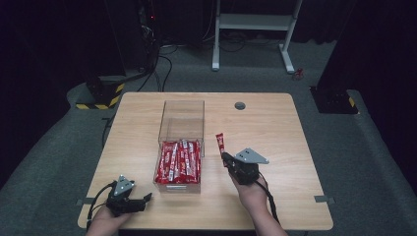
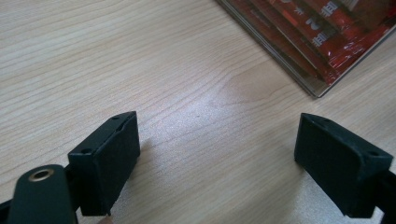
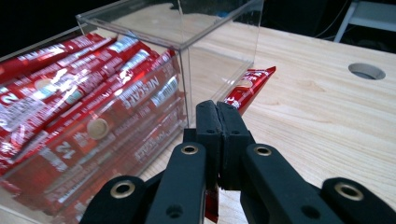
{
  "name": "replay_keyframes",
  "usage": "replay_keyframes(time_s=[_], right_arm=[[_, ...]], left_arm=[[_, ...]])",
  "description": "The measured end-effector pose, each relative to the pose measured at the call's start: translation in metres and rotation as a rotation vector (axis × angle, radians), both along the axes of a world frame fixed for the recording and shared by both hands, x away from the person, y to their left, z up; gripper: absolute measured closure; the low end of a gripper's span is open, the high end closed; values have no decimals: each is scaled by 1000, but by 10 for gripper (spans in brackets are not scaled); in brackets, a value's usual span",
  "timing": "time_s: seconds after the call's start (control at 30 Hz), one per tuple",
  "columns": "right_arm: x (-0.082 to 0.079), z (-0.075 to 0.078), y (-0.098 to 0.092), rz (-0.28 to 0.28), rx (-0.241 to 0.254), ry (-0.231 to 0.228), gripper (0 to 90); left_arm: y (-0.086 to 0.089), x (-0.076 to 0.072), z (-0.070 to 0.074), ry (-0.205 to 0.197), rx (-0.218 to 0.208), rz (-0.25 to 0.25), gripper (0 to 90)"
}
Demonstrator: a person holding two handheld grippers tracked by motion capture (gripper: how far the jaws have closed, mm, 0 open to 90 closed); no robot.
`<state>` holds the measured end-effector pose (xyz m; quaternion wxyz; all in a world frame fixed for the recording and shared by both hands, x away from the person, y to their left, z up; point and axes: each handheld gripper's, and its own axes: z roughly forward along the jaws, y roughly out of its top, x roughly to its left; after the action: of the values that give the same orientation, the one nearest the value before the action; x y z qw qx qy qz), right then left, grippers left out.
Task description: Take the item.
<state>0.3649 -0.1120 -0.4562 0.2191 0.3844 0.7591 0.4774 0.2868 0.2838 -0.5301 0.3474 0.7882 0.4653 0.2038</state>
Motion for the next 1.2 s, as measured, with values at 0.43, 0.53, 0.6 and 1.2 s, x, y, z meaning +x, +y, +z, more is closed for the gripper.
replay_keyframes(time_s=[0.43, 0.53, 0.6, 1.2], right_arm=[[12, -18, 2, -20, -40, 36, 893], [14, -22, 2, -25, -49, 42, 893], [16, -25, 3, -27, -59, 47, 893], [25, -48, 8, -44, -100, 107, 890]], left_arm=[[0, 0, 0, 0, 0, 0, 145], [0, 0, 0, 0, 1, 0, 145], [0, 0, 0, 0, 1, 0, 146], [0, -1, 0, 0, 0, 0, 146]])
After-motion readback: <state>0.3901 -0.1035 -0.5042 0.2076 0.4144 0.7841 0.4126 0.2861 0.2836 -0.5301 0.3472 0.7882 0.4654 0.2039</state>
